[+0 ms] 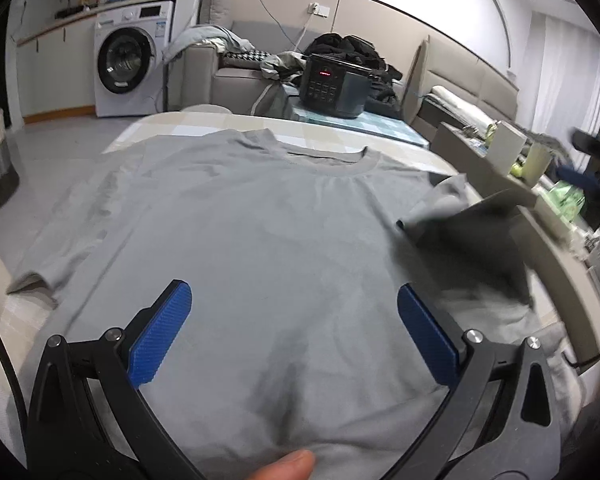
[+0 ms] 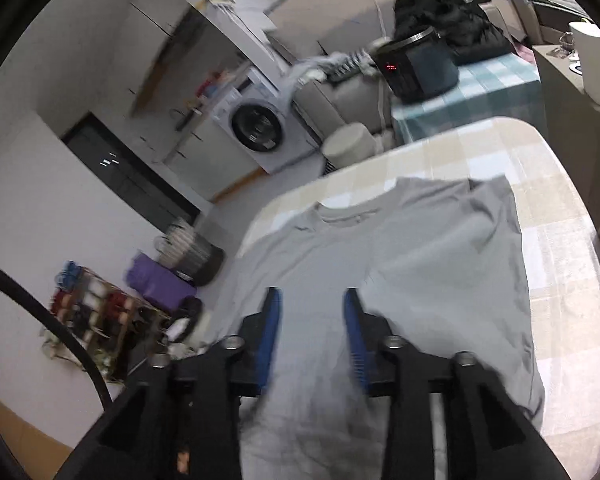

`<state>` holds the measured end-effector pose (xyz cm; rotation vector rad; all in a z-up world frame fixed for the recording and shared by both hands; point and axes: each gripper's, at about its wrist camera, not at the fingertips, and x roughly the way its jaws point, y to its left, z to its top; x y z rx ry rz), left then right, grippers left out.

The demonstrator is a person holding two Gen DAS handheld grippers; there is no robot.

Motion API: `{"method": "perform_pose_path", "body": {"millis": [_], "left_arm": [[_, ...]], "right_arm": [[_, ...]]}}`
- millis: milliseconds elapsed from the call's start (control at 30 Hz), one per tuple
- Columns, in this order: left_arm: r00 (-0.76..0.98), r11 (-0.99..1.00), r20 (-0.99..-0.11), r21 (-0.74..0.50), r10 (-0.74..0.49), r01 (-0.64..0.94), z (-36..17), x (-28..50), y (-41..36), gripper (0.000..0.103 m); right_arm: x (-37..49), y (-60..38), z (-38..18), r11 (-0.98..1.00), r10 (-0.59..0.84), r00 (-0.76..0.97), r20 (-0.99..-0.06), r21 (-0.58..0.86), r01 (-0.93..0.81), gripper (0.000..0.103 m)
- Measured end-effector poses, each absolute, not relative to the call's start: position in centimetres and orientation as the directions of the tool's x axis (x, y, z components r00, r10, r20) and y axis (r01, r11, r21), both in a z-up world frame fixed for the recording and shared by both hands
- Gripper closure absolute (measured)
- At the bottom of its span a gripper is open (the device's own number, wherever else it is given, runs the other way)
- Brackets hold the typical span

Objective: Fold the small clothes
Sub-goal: 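Fold the held sleeve over the shirt body with the right gripper, release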

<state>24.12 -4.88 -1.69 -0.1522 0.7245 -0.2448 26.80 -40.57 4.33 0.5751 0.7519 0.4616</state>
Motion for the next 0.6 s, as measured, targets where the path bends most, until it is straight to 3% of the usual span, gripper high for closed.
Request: {"method": "perform_pose_path", "body": {"millis": [100, 167, 267, 533, 600], "left_arm": [[0.703, 0.948, -0.638, -0.25, -0.314, 0.197, -1.0, 25.0, -5.9, 0.001], [0.679, 0.934, -0.643, -0.284, -0.355, 0.219, -0.7, 25.8, -6.8, 0.001], [0.627, 0.914, -0.667, -0.328, -0.403, 0.239, -0.8, 27.4, -8.5, 0.001], [0.563, 0.899, -0.703, -0.373, -0.435, 0.229, -1.6, 30.1, -11.7, 0.001], [0.57, 0.904, -0.704, -0.362, -0.424, 0.227, -1.6, 30.1, -11.9, 0.001]], "right_arm": [[24.1, -43.4, 4.1, 0.813, 0.486, 0.704, -0.518, 0.563, -0.146, 0.053], [23.7, -44.4, 3.3, 0.872, 0.389, 0.722, -0.572, 0.482, -0.087, 0.045], [23.9, -44.9, 0.2, 0.918, 0.308, 0.688, -0.657, 0.396, -0.033, 0.045], [26.5, -40.7, -7.4, 0.931, 0.353, 0.539, -0.765, 0.345, -0.119, 0.045], [26.3, -39.5, -8.1, 0.903, 0.419, 0.501, -0.757, 0.407, -0.14, 0.045]]}}
